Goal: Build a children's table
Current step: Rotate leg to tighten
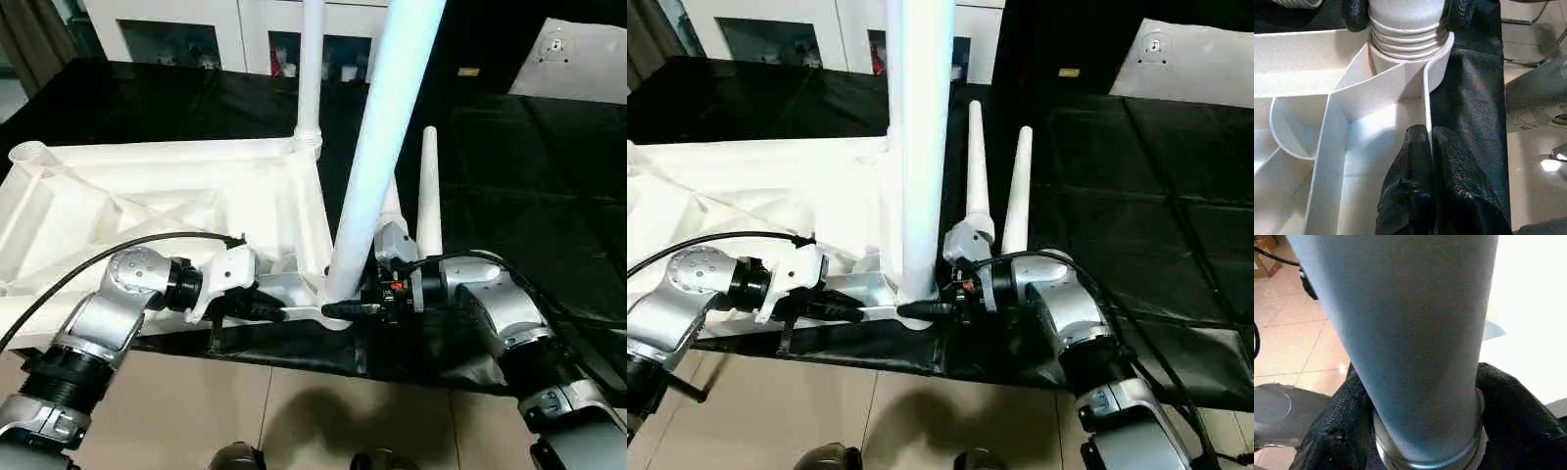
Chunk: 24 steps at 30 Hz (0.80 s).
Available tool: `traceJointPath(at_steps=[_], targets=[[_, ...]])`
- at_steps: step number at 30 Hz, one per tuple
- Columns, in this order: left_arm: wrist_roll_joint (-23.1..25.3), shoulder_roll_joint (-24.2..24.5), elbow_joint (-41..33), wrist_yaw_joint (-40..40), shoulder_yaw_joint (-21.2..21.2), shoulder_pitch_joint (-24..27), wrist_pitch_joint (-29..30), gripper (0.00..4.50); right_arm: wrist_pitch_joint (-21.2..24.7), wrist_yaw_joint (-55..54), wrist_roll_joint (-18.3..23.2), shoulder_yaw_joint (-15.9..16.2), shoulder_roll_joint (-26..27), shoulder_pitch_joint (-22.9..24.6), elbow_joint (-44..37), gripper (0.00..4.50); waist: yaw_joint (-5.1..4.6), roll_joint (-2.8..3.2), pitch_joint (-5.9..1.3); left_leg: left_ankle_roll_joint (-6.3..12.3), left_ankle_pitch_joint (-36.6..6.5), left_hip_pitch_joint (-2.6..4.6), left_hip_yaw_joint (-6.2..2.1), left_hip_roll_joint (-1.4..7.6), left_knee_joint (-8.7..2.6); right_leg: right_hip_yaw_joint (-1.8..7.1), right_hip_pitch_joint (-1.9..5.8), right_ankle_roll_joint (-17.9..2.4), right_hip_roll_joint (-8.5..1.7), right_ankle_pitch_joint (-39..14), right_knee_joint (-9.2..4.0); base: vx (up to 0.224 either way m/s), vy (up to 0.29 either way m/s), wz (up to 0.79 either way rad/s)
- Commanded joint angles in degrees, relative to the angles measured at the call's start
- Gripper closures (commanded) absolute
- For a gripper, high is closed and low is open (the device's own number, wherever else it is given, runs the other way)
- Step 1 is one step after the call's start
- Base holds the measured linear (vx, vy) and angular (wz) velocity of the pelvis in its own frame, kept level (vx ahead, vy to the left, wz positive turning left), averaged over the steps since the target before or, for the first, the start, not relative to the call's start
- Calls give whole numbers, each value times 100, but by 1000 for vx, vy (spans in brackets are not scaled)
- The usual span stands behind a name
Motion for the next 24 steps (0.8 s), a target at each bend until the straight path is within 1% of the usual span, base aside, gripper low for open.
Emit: traceJointPath(at_steps=[1, 4, 7, 8, 10, 11, 12, 14, 15, 16, 17, 18, 19, 20, 21, 22, 23, 24], targets=[[-1, 0, 20, -85, -88, -52, -54, 450, 3, 185, 47, 103, -26, -8, 10, 172, -11, 28, -402, 570, -341, 55, -36, 237, -361, 262, 324, -1634, -433, 436, -298, 0, 0, 0], [-39, -15, 11, -69, -55, -23, -33, 450, 35, 238, 55, 139, -9, 35, -13, 177, 0, 29, -401, 574, -339, 52, -35, 234, -360, 263, 326, -1630, -433, 432, -297, 0, 0, 0], [-112, -58, -26, 13, 14, 24, 44, 450, 62, 231, 70, 170, 21, 115, -86, 178, 9, 41, -399, 535, -403, 62, -36, 240, -367, 262, 320, -1626, -433, 349, -306, 0, 0, 0], [-221, -190, -143, 245, 137, 66, 247, 450, 214, 159, 171, 144, 95, 230, -245, 180, 13, 48, -396, 526, -394, 59, -36, 240, -365, 265, 321, -1624, -431, 370, -306, 0, 0, 0], [-294, -316, -269, 498, 242, 98, 458, 450, 398, 57, 288, 94, 181, 338, -409, 180, 30, 55, -406, 528, -358, 69, -34, 254, -362, 270, 319, -1650, -436, 465, -294, 0, 0, 0], [-321, -491, -410, 851, 346, 114, 684, 450, 636, -141, 412, 28, 308, 460, -616, 180, 55, 45, -403, 539, -336, 65, -35, 257, -369, 265, 318, -1660, -424, 525, -294, 0, 0, 0], [-311, -547, -443, 977, 372, 115, 758, 450, 680, -235, 420, 11, 356, 494, -660, 180, 66, 45, -399, 537, -370, 74, -31, 258, -368, 267, 305, -1654, -425, 483, -305, 0, 0, 0], [-283, -675, -520, 1267, 431, 120, 926, 450, 770, -456, 430, -25, 465, 575, -760, 180, 57, 30, -390, 468, -491, 70, -40, 247, -383, 268, 310, -1606, -435, 203, -330, 0, 0, 0], [-243, -857, -632, 1616, 479, 134, 1136, 450, 737, -951, 299, -66, 682, 648, -776, 181, 42, 27, -377, 400, -597, 58, -46, 238, -394, 270, 316, -1550, -447, -53, -361, 0, 0, 0], [-241, -1087, -740, 1974, 539, 140, 1344, 450, 744, -1502, 166, -116, 939, 709, -748, 181, 13, 28, -365, 290, -603, 69, -44, 260, -406, 290, 297, -1499, -459, -157, -364, 0, 0, 0], [-223, -1313, -836, 2298, 593, 135, 1526, 450, 784, -1941, 77, -157, 1170, 762, -739, 181, 13, 28, -365, 290, -603, 69, -44, 260, -406, 290, 297, -1499, -459, -157, -364, 0, 0, 0], [-187, -1566, -926, 2642, 638, 111, 1721, 450, 822, -2378, 13, -212, 1423, 804, -725, 181, -25, 8, -358, 147, -703, 62, -59, 231, -424, 283, 315, -1417, -470, -547, -410, 0, 0, 0], [-123, -1776, -989, 2920, 655, 74, 1857, 450, 929, -2708, 25, -280, 1641, 829, -733, 181, -77, -2, -354, 112, -698, 60, -63, 224, -432, 290, 308, -1366, -455, -609, -419, 0, 0, 0], [-47, -1967, -1029, 3192, 659, 26, 1978, 450, 1054, -3002, 46, -345, 1844, 851, -768, 181, -104, 3, -353, 132, -645, 56, -59, 218, -425, 299, 308, -1328, -448, -581, -432, 0, 0, 0], [24, -2156, -1024, 3467, 671, -38, 2081, 450, 1122, -3269, 48, -400, 2026, 850, -772, 182, -110, 8, -356, 147, -631, 55, -60, 217, -423, 302, 307, -1320, -448, -559, -435, 0, 0, 0], [104, -2411, -951, 3855, 703, -155, 2166, 450, 1177, -3676, 7, -489, 2250, 809, -719, 182, -111, -34, -358, 198, -583, 42, -57, 200, -417, 299, 314, -1274, -439, -517, -443, 0, 0, 0], [104, -2411, -951, 3855, 703, -155, 2166, 450, 1177, -3676, 7, -489, 2250, 809, -719, 182, -117, -18, -359, 203, -526, 40, -50, 201, -416, 307, 309, -1263, -434, -453, -431, 0, 0, 0], [157, -2605, -875, 4146, 730, -254, 2208, 450, 1210, -3984, -31, -557, 2408, 762, -657, 183, -115, -9, -366, 227, -444, 39, -54, 192, -408, 301, 308, -1244, -429, -352, -426, 0, 0, 0]])
